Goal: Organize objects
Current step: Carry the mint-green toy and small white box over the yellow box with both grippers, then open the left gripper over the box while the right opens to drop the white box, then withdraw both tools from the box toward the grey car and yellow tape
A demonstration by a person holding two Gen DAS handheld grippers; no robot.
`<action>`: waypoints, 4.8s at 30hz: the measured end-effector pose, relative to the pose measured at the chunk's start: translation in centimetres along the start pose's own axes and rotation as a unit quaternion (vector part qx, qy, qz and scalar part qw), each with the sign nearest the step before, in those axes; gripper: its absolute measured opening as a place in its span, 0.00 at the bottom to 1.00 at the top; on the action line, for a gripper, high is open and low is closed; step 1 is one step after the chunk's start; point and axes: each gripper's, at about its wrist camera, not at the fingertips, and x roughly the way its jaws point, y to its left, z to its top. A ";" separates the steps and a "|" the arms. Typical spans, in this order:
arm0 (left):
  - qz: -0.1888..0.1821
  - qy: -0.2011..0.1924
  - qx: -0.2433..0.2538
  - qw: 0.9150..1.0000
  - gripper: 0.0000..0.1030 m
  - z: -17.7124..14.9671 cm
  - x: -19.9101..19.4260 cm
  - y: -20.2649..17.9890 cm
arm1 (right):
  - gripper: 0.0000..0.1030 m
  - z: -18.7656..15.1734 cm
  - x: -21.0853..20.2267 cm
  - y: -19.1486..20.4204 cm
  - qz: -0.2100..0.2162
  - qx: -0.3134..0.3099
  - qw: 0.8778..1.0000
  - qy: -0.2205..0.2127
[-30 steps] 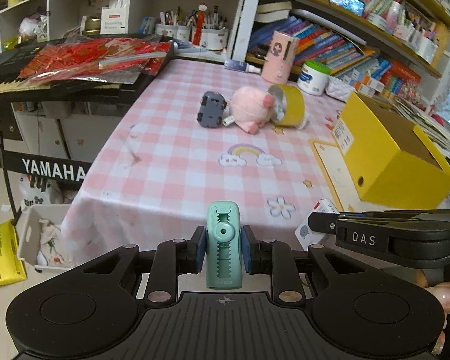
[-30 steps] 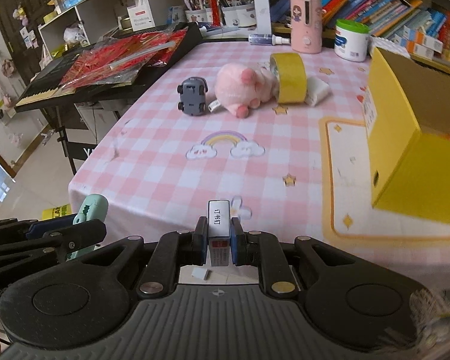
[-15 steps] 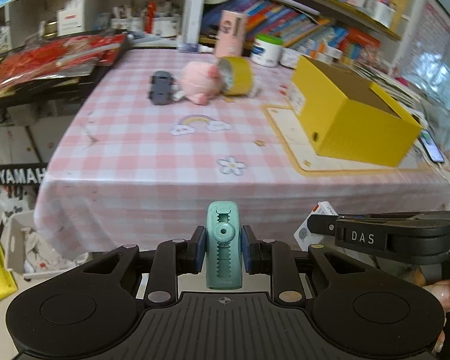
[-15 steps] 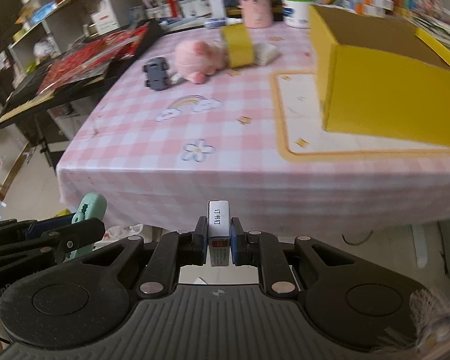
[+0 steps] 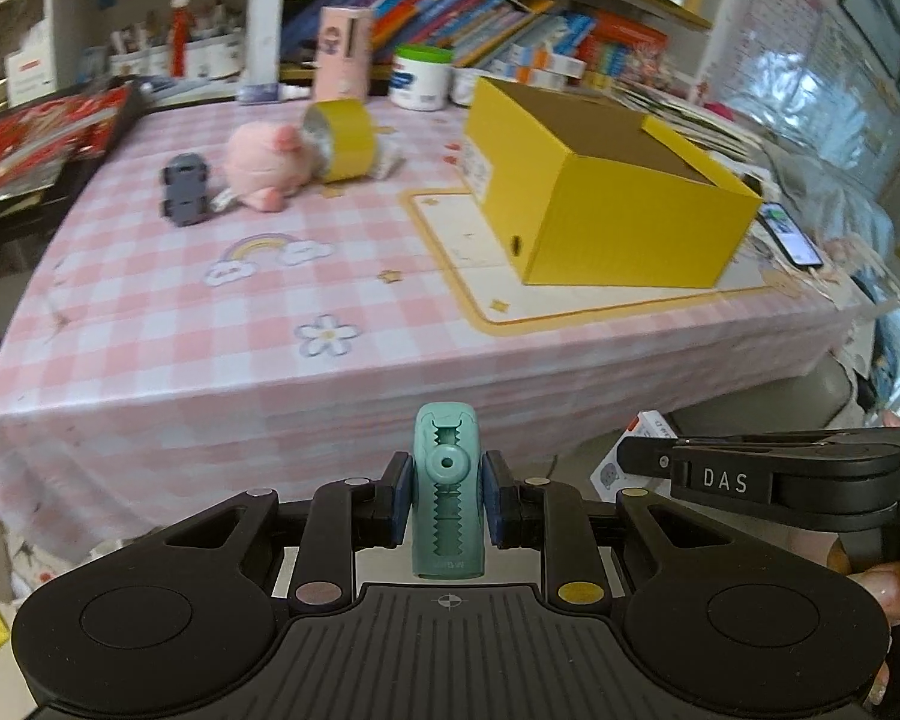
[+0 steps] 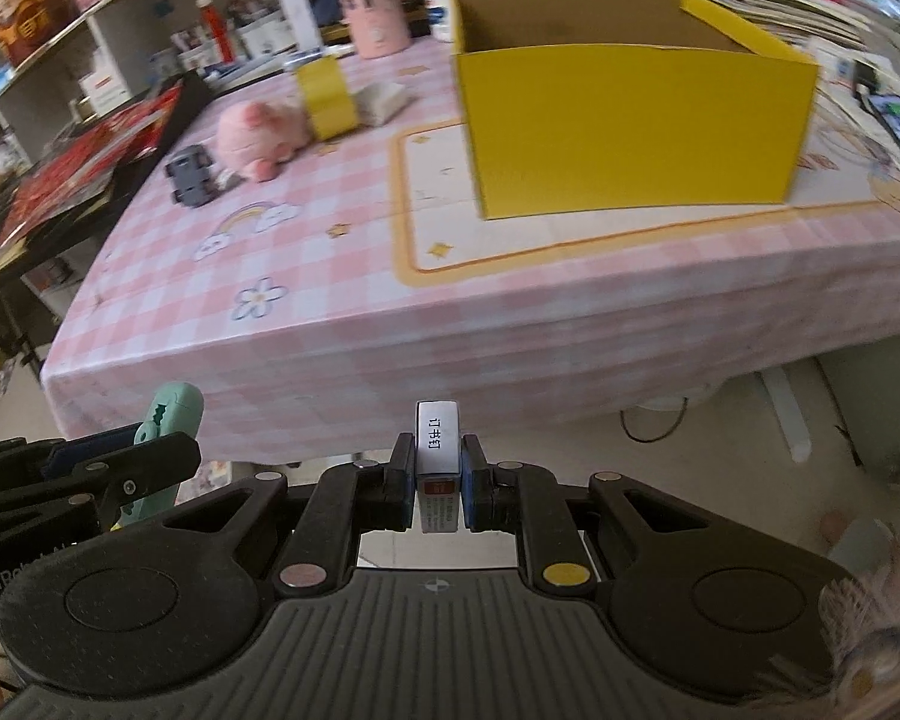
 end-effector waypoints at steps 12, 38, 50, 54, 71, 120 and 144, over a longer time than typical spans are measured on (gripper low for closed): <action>-0.033 -0.001 0.032 0.999 0.22 1.9 2.0 -3.3 | 0.13 0.9 -0.9 -3.9 -0.030 0.034 0.999 -0.013; -0.058 -0.052 0.070 0.995 0.22 8.7 6.4 -10.0 | 0.13 7.8 -0.3 -10.6 -0.034 0.021 0.998 -0.044; -0.036 -0.126 0.072 0.989 0.22 14.7 7.8 -13.5 | 0.13 14.4 -2.3 -15.0 -0.007 0.000 0.993 -0.118; -0.018 -0.135 0.071 0.988 0.22 16.4 8.6 -14.2 | 0.13 16.9 -2.9 -15.9 0.009 -0.014 0.990 -0.143; 0.059 -0.075 0.087 0.992 0.22 18.2 15.1 -15.3 | 0.13 22.6 4.4 -16.5 0.028 -0.134 0.986 -0.100; 0.078 -0.106 0.035 0.991 0.83 9.6 6.7 -9.4 | 0.64 12.3 -0.1 -12.1 -0.095 -0.026 0.988 -0.121; 0.117 -0.037 0.010 0.992 0.87 1.9 1.0 -0.4 | 0.74 3.6 1.0 -0.3 -0.047 -0.048 0.997 -0.039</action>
